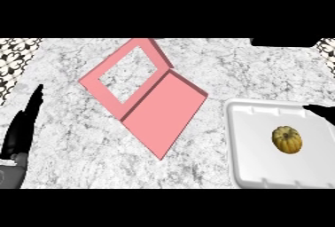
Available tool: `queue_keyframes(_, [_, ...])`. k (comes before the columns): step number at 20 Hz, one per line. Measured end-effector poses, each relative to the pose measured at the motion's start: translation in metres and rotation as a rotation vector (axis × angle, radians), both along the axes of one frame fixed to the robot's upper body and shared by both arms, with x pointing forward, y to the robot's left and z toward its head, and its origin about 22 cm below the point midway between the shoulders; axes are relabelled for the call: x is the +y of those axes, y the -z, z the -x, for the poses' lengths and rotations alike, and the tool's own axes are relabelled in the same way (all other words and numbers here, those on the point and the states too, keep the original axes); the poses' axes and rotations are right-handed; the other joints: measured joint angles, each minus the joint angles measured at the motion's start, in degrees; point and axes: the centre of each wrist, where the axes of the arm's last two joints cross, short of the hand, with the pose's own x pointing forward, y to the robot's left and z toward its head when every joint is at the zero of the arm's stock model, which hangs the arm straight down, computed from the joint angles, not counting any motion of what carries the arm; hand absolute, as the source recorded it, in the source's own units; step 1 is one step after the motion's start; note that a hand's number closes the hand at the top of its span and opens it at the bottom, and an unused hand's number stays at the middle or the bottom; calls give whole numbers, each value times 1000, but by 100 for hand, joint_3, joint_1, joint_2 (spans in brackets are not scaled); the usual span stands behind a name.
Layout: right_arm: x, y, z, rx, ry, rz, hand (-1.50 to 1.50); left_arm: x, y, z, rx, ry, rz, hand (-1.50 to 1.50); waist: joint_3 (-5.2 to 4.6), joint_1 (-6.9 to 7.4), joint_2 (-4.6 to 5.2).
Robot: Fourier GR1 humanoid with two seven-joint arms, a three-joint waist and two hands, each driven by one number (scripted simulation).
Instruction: Pick the squash from the tray and place it in the cardboard box
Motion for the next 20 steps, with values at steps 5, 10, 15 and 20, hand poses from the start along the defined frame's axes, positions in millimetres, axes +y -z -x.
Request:
queue_keyframes(5, [22,15,-27,125,15,38,-150,3,-1,0,2,-6,2,0,6,-24,-9])
queue_keyframes(10, [29,30,-43,179,17,92,-150,9,-2,2,5,-13,2,0,8,-77,-22])
queue_keyframes(15, [42,45,-57,203,14,116,-150,12,-2,3,14,-16,5,0,8,-102,-27])
queue_keyframes(20, [47,47,-57,209,5,113,-150,15,2,6,10,-23,5,0,8,-136,-34])
